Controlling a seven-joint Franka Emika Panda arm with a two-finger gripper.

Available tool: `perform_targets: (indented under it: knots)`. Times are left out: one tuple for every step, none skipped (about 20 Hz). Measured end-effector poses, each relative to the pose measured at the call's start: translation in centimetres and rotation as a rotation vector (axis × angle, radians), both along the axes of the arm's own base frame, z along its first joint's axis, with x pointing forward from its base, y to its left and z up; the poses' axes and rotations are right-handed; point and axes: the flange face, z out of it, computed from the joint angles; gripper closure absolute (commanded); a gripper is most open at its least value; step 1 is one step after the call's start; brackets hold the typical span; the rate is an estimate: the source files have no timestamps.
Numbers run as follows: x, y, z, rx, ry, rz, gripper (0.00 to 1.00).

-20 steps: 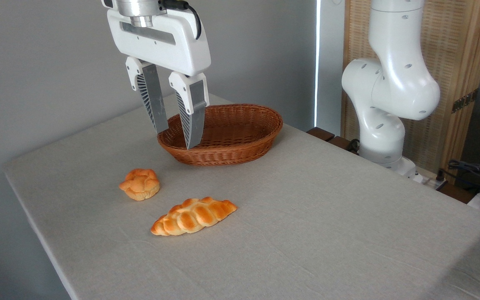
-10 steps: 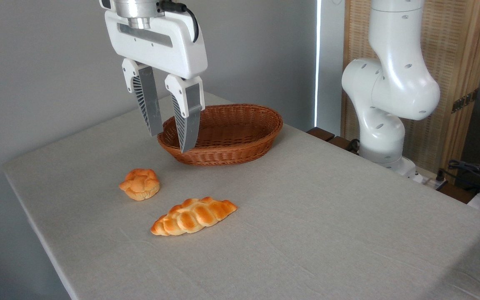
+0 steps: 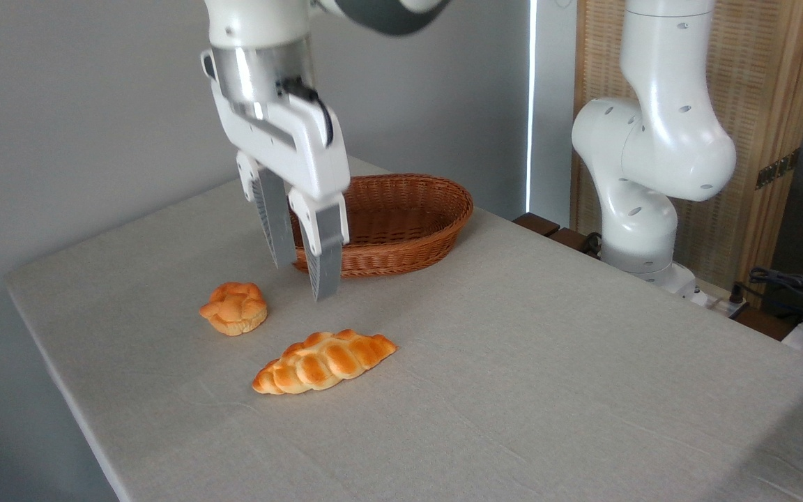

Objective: Put bread into the basket
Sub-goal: 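Move the open gripper down over the braided bread loaf, then close the gripper on the middle of the braided loaf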

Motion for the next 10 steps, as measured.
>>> perform_targets:
  knots:
    - [0.0, -0.1, -1.6, 0.001, -0.001, -0.009, 0.00]
    - [0.0, -0.3, -3.2, 0.001, -0.003, -0.018, 0.00]
    - [-0.1, -0.9, -4.9, 0.002, -0.004, -0.031, 0.00]
    - [-0.3, -1.6, -6.4, 0.002, -0.010, -0.043, 0.00]
    - [-0.5, -2.2, -7.8, 0.002, -0.019, -0.052, 0.00]
    - [-0.7, -2.6, -9.0, 0.002, -0.025, -0.060, 0.00]
    - [-0.9, -2.9, -10.0, 0.002, -0.023, -0.066, 0.00]
    - [-1.1, -3.3, -10.9, 0.003, -0.017, -0.073, 0.00]
    - [-1.3, -3.5, -11.6, 0.004, -0.012, -0.078, 0.00]
    - [-1.3, -3.7, -12.1, 0.003, -0.008, -0.081, 0.00]
